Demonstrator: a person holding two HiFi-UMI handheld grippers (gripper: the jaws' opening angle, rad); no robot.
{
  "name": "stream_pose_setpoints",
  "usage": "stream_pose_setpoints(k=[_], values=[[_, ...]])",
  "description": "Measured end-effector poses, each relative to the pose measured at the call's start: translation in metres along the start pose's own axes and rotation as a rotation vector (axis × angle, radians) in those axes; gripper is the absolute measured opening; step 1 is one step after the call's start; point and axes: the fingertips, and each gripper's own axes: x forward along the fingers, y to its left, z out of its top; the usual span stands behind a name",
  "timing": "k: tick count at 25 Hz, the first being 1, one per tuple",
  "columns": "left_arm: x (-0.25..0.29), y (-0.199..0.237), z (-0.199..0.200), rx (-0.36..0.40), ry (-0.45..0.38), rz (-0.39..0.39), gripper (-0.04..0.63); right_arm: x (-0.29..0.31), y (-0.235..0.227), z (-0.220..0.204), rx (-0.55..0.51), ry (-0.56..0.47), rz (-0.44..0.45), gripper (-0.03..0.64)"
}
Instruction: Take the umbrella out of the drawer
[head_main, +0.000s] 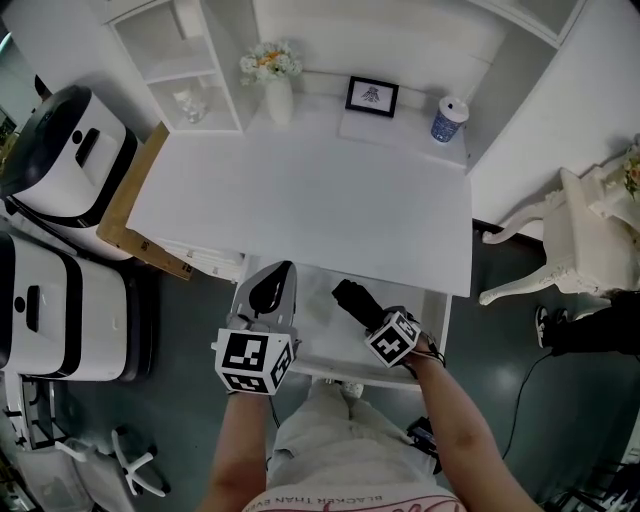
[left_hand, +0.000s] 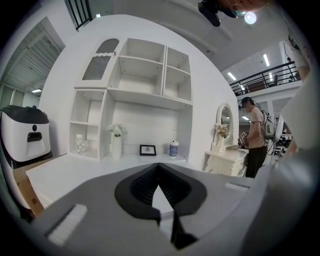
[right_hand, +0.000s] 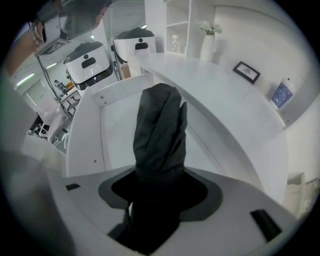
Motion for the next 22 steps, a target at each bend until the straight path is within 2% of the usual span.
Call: stream_pose_setpoints(k=[13, 22], values=[[-0.015, -0.023, 0.041, 0.05, -0.089, 0.01, 0.009, -0.056, -0.006, 0.016, -0.043, -0.094, -0.03, 0.238], [-0.018, -0.042, 0.075, 0.107, -0.151, -0.016, 0.009, -0.101, -0.02, 0.035, -0.034, -0.199, -0.07, 0.238]])
